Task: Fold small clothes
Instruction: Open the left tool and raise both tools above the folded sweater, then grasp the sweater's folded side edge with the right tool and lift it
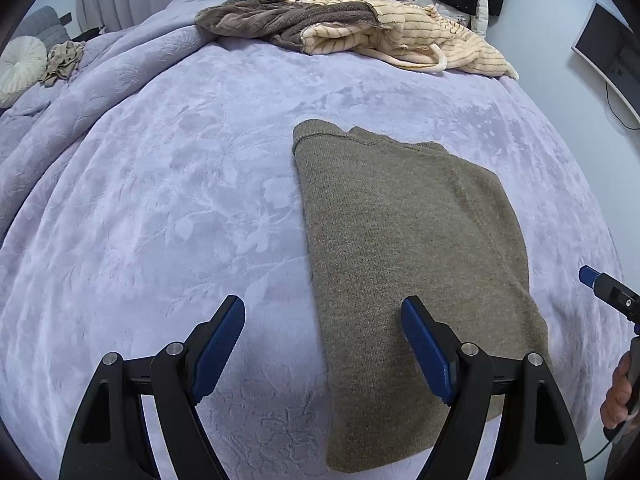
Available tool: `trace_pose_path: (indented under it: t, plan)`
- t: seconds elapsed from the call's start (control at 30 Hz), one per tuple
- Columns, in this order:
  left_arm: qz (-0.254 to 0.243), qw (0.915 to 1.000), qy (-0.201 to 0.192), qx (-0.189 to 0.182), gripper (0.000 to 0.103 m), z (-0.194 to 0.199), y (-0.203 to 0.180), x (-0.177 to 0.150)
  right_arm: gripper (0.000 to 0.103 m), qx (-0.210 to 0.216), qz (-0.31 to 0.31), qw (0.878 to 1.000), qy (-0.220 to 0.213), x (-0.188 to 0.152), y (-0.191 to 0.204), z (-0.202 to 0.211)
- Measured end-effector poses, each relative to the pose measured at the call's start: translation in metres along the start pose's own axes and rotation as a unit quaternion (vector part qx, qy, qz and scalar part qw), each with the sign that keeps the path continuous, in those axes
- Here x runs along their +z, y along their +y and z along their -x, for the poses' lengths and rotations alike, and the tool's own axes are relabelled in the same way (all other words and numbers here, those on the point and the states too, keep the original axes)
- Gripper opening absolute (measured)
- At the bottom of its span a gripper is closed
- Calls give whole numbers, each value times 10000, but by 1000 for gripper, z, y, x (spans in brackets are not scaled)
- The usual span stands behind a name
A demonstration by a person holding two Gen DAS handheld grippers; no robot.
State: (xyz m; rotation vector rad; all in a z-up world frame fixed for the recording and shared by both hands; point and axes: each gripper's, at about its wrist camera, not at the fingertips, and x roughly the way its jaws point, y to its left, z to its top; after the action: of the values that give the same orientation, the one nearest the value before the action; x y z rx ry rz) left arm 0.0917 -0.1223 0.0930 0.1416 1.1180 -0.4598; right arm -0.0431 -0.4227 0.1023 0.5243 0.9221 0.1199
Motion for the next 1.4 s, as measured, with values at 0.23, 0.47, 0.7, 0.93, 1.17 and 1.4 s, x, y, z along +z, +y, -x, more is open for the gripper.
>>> trace_pose_path:
  t: [0.23, 0.47, 0.7, 0.93, 1.17, 1.4]
  plan:
    - [-257, 9994, -67, 229, 81, -4, -13, 0, 83, 805, 611, 9941, 389, -7, 54, -36]
    - [214, 9994, 276, 32, 101, -34, 8, 10, 79, 144, 629, 9950, 761, 1, 38, -95]
    - [802, 9862, 516, -1355, 101, -40, 42, 18, 82, -69, 279, 9991, 322, 22, 14, -60]
    - [1068, 9641, 1047, -2192, 101, -78, 42, 23, 82, 479, -567, 9933, 883, 20, -33, -91]
    - [1049, 9635, 1174, -2163, 98, -109, 15, 35, 84, 758, -736, 9891, 1026, 30, -27, -138]
    - [326, 9797, 862, -1778, 53, -81, -9, 40, 38, 332, -55, 9935, 1092, 35, 12, -133]
